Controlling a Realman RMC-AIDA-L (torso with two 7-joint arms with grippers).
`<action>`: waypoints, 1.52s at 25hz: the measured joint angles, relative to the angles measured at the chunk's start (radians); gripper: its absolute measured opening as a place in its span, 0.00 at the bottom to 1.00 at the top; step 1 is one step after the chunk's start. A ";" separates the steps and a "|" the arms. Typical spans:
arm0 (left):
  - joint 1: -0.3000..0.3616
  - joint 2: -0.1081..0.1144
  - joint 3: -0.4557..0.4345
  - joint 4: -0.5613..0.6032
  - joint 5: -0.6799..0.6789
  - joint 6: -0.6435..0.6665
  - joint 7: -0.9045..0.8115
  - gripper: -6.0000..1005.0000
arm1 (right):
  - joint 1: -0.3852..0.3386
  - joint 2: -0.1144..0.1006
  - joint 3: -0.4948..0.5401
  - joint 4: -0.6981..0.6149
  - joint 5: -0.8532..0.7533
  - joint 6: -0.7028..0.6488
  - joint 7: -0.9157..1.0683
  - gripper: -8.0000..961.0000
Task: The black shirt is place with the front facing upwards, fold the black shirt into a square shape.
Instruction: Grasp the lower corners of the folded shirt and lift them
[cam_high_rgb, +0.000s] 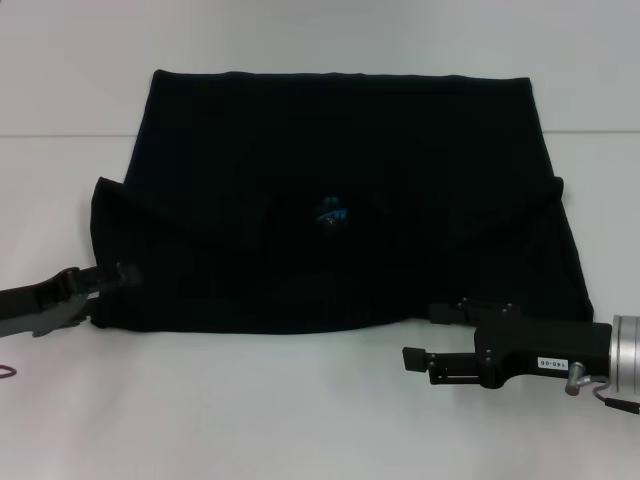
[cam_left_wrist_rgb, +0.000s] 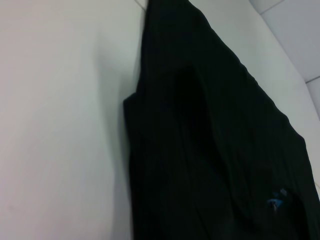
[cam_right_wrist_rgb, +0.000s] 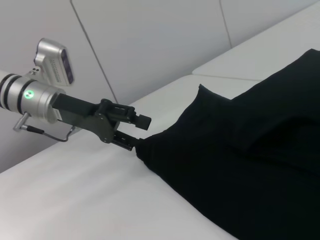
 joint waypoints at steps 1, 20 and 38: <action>-0.001 0.000 0.004 0.000 0.000 0.001 0.000 0.82 | 0.000 0.000 0.000 0.000 0.000 0.001 0.000 0.98; -0.017 0.000 0.107 0.012 0.016 -0.023 0.015 0.39 | -0.009 0.001 0.011 -0.005 0.003 -0.008 0.008 0.98; -0.032 0.006 0.109 0.022 0.048 -0.001 0.027 0.03 | 0.054 -0.138 0.003 -0.437 -0.340 -0.122 0.992 0.97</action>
